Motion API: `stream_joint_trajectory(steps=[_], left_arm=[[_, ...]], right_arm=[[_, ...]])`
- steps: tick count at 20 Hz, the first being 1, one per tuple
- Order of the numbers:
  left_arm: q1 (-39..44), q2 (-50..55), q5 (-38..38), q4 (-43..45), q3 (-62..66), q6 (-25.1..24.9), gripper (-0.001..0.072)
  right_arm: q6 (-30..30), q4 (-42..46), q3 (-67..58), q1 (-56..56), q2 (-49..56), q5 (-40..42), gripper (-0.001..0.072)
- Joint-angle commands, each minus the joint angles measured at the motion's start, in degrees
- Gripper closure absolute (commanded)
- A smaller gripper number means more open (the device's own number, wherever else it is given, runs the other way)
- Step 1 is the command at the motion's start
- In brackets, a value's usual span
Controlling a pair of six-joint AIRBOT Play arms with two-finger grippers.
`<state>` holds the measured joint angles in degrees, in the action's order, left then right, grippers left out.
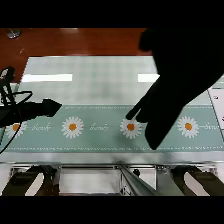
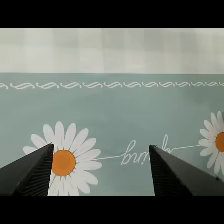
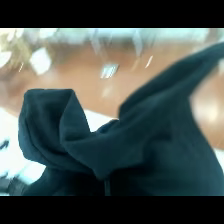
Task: Fold the shirts.
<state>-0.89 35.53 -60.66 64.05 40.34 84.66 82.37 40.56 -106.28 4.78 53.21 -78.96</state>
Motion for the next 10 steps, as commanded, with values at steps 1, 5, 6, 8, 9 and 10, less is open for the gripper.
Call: stream_joint_trajectory(steps=[1,5,6,8,9,10], left_arm=[[-0.04,1.77,1.9,-0.02,0.0,-0.02,0.0004],[-0.04,2.05,2.03,0.0,0.0,-0.04,0.0004],[-0.04,2.05,2.05,0.0,0.0,-0.04,0.0004],[-0.04,2.05,2.03,0.0,0.0,-0.02,0.0004],[-0.04,2.05,2.03,-0.02,0.0,-0.02,0.0005],[-0.04,2.05,2.01,0.0,0.0,-0.02,0.0005]], right_arm=[[-0.2,-0.37,10.16,-7.06,0.42,-2.95,0.0687],[3.5,13.7,28.98,-32.09,2.73,12.24,0.0687],[6.05,17.44,32.74,-37.48,5.05,15.87,0.0686],[10.38,21.53,37.24,-45.33,11.8,22.32,0.0686],[11.17,21.18,37.59,-48.02,16.09,24.0,0.0686],[11.34,19.5,37.59,-50.58,20.65,25.83,0.0686]])
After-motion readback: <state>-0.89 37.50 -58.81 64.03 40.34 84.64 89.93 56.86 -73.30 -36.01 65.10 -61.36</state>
